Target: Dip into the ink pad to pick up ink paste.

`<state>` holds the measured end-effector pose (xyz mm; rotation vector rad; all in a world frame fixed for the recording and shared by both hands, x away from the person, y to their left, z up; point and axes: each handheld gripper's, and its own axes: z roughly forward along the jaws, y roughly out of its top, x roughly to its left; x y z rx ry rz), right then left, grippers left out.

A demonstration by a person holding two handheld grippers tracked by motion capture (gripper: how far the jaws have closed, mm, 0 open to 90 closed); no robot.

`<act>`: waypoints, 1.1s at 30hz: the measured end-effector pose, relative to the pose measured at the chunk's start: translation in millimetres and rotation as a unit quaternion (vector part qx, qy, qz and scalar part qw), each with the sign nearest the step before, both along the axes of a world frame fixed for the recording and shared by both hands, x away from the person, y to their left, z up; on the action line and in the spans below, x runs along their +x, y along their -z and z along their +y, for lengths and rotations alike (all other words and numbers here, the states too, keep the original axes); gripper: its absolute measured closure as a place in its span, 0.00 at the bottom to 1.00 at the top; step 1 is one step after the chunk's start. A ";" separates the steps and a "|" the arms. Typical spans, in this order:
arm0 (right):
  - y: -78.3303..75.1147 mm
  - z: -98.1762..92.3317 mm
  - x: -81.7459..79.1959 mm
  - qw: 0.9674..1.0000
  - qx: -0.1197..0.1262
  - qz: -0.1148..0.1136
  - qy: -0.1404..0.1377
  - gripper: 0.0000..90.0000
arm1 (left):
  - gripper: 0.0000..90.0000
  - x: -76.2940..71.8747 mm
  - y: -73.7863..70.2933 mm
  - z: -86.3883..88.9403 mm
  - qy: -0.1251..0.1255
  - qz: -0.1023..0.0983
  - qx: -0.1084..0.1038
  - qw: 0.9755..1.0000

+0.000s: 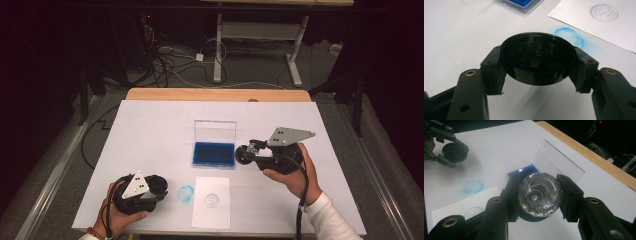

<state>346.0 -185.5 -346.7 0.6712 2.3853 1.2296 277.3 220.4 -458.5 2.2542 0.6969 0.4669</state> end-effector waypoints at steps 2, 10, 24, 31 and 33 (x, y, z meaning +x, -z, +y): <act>-1.7 2.5 5.4 1.000 -0.007 0.006 0.003 0.64 | 0.40 -0.3 0.1 0.2 0.000 -0.001 0.002 1.000; -2.8 18.9 22.7 0.999 -0.044 0.016 -0.004 0.64 | 0.40 -0.9 -0.1 0.9 -0.002 0.000 0.000 1.000; 3.2 45.1 43.2 0.998 -0.063 0.028 -0.007 0.64 | 0.40 -0.5 -3.1 3.4 -0.007 -0.004 -0.004 1.000; 4.3 56.8 53.8 0.996 -0.076 0.043 -0.009 0.64 | 0.40 0.2 -3.3 3.5 -0.007 -0.004 -0.004 1.000; 4.3 61.1 57.2 0.995 -0.085 0.044 -0.009 0.64 | 0.40 0.3 -3.5 3.6 -0.007 -0.005 -0.005 1.000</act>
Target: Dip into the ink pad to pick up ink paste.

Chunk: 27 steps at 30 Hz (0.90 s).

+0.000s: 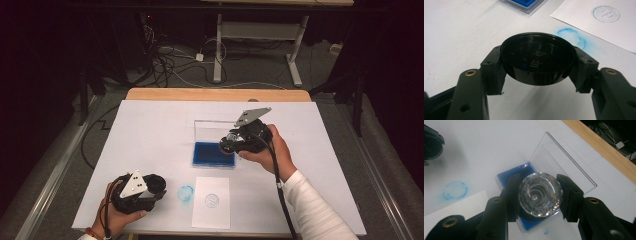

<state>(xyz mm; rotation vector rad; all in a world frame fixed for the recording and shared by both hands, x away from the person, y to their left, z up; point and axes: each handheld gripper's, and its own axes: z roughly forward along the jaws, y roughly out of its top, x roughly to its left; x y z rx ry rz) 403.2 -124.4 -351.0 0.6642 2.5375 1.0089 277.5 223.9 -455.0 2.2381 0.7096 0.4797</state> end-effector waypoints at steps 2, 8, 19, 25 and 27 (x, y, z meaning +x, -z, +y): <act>-0.5 4.5 2.9 1.000 -0.005 0.000 0.002 0.64 | 0.40 -0.1 -0.2 -0.2 0.000 -0.001 0.001 1.000; -2.1 19.3 11.5 1.000 -0.025 0.012 -0.003 0.64 | 0.40 -0.5 -0.9 -0.6 0.002 -0.003 0.000 1.000; 13.2 43.8 21.2 0.997 -0.064 0.033 0.001 0.64 | 0.40 -2.7 -2.7 -2.7 0.011 -0.004 -0.004 1.000; 22.9 46.8 27.1 0.996 -0.077 0.041 0.007 0.64 | 0.40 -3.5 -2.7 -3.5 0.014 -0.006 -0.004 1.000; 26.9 47.1 29.1 0.996 -0.083 0.043 0.010 0.64 | 0.40 -3.4 -2.4 -3.7 0.014 -0.006 -0.004 1.000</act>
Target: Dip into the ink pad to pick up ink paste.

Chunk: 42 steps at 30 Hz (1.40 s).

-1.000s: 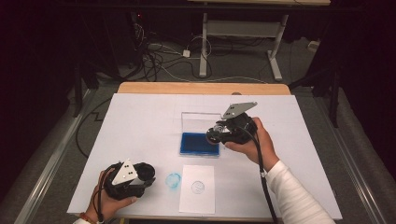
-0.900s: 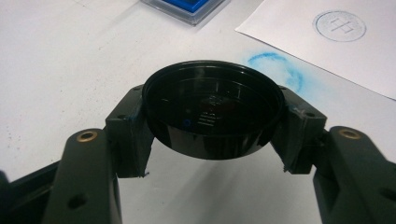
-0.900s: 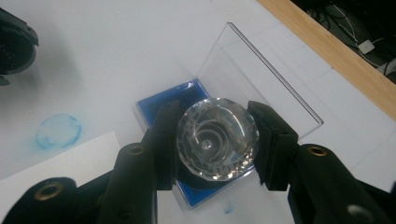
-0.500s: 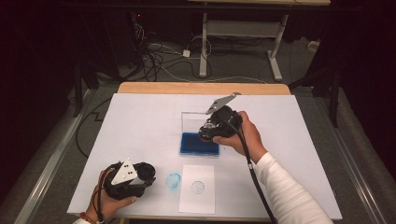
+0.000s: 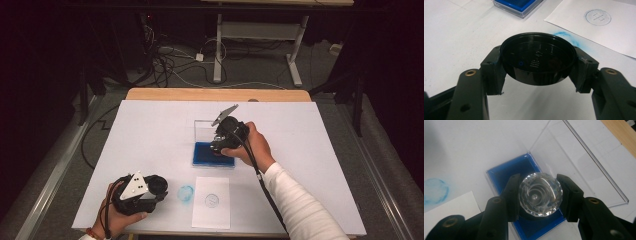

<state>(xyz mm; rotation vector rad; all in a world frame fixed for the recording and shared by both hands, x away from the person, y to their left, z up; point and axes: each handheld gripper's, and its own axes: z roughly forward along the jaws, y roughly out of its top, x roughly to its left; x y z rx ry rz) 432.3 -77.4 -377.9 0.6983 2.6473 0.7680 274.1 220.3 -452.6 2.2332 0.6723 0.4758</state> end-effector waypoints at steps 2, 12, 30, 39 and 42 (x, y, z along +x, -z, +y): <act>4.0 -0.2 1.7 1.000 -0.002 0.006 0.001 0.64 | 0.40 0.0 0.1 0.1 0.000 0.001 0.000 1.000; 14.4 1.5 4.4 1.000 -0.016 0.023 0.004 0.64 | 0.40 0.6 1.4 -0.6 0.002 0.004 0.003 1.000; 25.8 -5.8 9.7 0.999 -0.025 0.030 0.015 0.64 | 0.40 1.2 2.6 -1.8 0.005 0.009 0.007 1.000; 27.6 -4.2 10.0 0.999 -0.019 0.029 0.013 0.64 | 0.40 1.6 2.9 -1.8 0.006 0.012 0.007 1.000; 28.3 -3.9 10.6 0.999 -0.017 0.031 0.013 0.64 | 0.40 1.6 2.9 -1.8 0.006 0.011 0.007 1.000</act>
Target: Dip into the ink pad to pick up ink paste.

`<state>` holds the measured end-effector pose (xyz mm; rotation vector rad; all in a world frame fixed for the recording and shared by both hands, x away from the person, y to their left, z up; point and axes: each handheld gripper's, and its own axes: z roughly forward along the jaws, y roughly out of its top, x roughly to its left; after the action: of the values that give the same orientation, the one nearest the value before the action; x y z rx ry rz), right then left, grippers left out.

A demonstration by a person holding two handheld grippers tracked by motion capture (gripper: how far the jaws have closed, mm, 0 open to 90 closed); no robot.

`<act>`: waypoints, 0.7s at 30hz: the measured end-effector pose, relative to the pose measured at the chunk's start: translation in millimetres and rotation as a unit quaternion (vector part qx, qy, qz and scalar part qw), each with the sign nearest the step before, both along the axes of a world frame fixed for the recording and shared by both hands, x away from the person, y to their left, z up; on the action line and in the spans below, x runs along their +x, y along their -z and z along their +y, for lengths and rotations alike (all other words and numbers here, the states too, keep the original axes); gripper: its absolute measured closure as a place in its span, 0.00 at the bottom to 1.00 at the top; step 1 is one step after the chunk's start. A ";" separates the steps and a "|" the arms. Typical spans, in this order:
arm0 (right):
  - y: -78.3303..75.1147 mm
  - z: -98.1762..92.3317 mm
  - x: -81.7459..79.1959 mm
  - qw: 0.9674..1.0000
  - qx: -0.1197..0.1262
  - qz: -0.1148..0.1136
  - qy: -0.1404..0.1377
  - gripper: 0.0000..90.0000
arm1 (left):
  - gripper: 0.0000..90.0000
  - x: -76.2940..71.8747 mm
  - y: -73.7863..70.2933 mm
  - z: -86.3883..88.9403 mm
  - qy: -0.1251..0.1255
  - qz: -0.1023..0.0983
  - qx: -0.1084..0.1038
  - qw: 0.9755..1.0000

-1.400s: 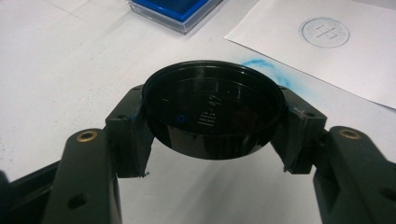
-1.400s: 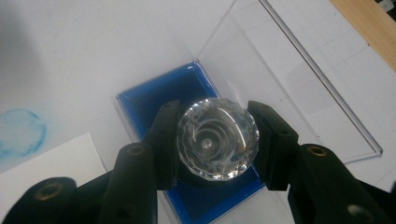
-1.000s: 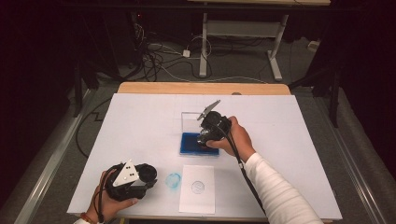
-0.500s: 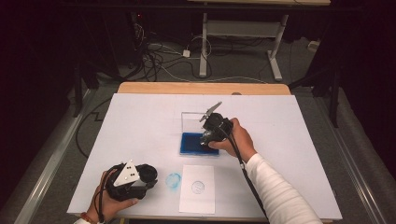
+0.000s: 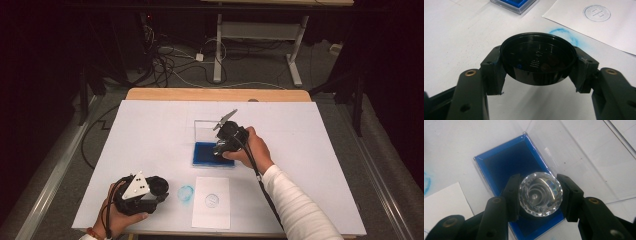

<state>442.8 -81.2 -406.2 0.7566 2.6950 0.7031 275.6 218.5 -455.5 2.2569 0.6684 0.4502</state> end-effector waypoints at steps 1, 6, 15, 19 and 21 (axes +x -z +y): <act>0.5 0.1 0.2 1.000 0.002 0.000 0.001 0.64 | 0.40 0.0 0.0 0.0 0.000 0.000 0.000 1.000; 1.5 1.3 0.2 1.000 0.000 0.000 0.001 0.64 | 0.40 -0.5 0.0 -0.4 0.001 0.001 0.001 1.000; 1.6 -0.3 1.3 1.000 0.006 0.007 0.005 0.64 | 0.40 -1.3 -0.5 -0.7 0.003 0.000 0.000 1.000; -0.4 -1.8 -0.4 1.000 0.004 0.006 0.007 0.64 | 0.40 -0.6 -0.5 0.7 0.001 0.002 -0.002 1.000; -3.4 -3.3 -2.0 1.000 0.010 0.002 0.005 0.64 | 0.40 0.0 -0.3 0.9 0.000 0.002 -0.002 1.000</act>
<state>440.8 -84.5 -402.8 0.7763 2.6906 0.7292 275.6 219.4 -455.2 2.2553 0.6698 0.4447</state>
